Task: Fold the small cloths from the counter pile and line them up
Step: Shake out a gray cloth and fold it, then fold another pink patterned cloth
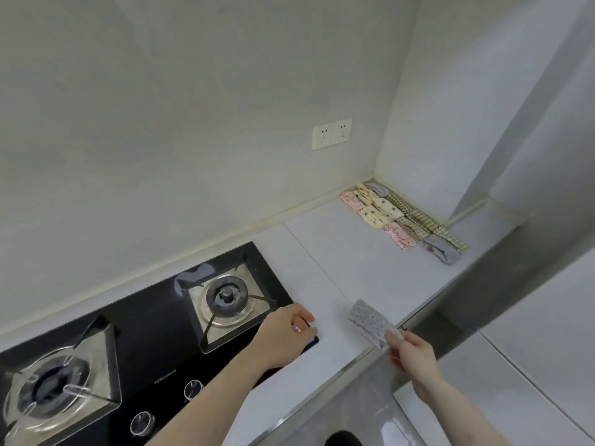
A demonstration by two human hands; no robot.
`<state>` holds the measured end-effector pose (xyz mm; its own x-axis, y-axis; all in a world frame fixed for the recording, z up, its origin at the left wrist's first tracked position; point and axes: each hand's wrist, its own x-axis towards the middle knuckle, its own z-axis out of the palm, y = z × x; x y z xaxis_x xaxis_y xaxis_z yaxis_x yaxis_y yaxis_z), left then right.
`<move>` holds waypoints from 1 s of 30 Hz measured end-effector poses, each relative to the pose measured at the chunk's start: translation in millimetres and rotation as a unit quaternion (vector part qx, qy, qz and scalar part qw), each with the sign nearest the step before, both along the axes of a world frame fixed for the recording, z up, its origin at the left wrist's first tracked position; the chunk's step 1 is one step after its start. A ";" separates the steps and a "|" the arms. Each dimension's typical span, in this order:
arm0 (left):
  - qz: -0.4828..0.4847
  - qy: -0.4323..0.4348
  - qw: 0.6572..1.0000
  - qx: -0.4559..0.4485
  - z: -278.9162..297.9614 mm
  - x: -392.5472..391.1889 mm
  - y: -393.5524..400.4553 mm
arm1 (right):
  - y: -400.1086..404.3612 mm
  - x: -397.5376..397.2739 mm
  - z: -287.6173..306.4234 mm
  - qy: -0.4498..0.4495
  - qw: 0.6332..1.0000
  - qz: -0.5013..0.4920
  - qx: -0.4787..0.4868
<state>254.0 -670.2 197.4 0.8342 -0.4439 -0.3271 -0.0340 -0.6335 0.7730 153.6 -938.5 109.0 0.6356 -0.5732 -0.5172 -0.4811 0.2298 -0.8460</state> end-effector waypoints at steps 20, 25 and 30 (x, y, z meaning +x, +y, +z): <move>0.080 0.001 0.997 0.016 -47.1 111.0 -184.1 | -277.0 162.5 -63.9 0.094 0.984 -0.146 0.045; 0.108 0.013 0.993 0.042 -56.5 128.2 -213.9 | -321.3 198.1 -93.1 0.161 0.982 -0.098 0.008; 0.131 0.021 0.990 0.044 -63.6 138.7 -229.3 | -345.1 222.8 -117.5 0.220 0.970 -0.101 -0.036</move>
